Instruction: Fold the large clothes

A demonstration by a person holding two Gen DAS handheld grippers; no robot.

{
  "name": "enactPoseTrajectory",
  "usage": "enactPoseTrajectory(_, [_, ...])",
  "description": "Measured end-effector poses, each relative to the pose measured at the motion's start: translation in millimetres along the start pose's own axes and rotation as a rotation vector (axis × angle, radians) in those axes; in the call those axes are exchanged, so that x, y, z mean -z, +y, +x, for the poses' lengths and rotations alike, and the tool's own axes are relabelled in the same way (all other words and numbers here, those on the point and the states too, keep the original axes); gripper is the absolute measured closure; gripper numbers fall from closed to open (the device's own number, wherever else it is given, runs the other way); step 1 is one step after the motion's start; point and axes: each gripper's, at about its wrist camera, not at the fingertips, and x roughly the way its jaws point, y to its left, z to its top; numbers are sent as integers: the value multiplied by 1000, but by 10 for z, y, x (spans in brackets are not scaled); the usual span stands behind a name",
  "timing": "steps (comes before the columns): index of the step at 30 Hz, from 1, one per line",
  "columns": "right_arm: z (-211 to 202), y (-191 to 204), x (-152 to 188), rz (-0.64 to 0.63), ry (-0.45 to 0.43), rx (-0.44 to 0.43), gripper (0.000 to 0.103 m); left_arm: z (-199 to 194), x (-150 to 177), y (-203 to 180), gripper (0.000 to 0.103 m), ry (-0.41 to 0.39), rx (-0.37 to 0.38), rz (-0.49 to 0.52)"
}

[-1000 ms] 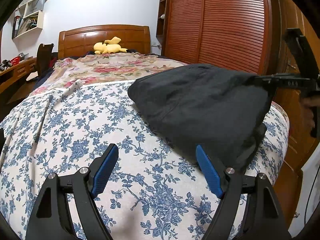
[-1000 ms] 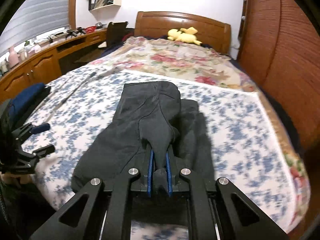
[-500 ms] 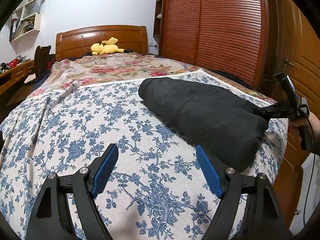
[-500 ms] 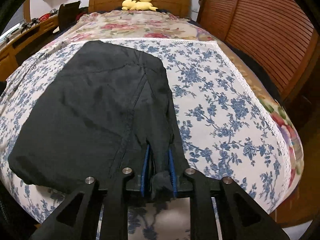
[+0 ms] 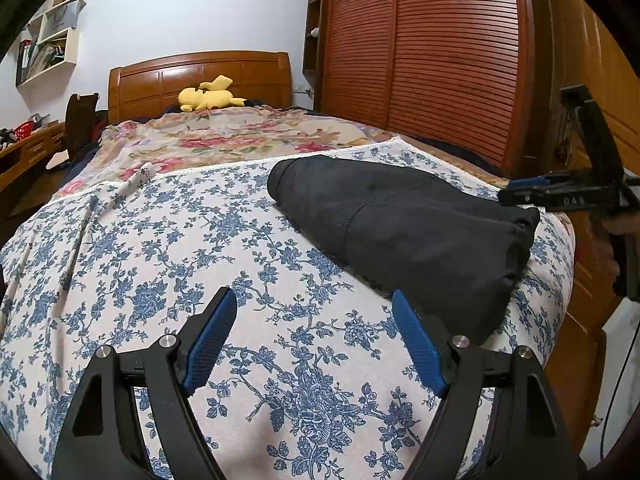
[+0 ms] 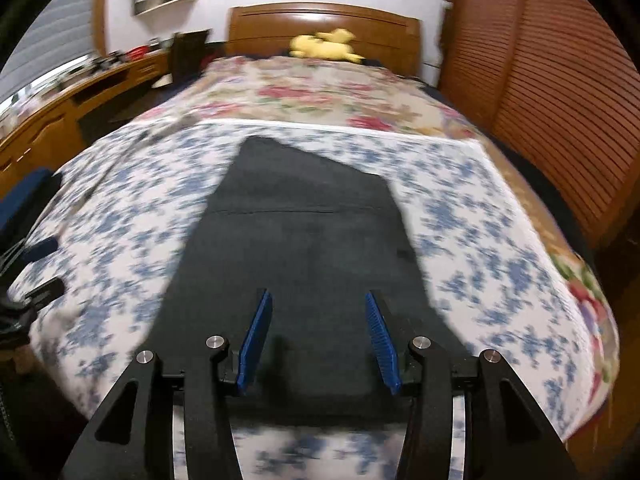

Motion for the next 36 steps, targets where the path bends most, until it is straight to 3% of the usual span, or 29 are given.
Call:
enactPoseTrajectory(9, [397, 204, 152, -10, 66, -132, 53, 3, 3, -1, 22, -1, -3, -2])
enactPoseTrajectory(19, [480, 111, 279, 23, 59, -146, 53, 19, 14, -18, 22, -7, 7, -2])
enactPoseTrajectory(26, [201, 201, 263, -20, 41, -109, 53, 50, 21, -72, 22, -8, 9, 13])
enactPoseTrajectory(36, [-266, -378, 566, 54, 15, 32, 53, 73, 16, -136, 22, -11, 3, 17])
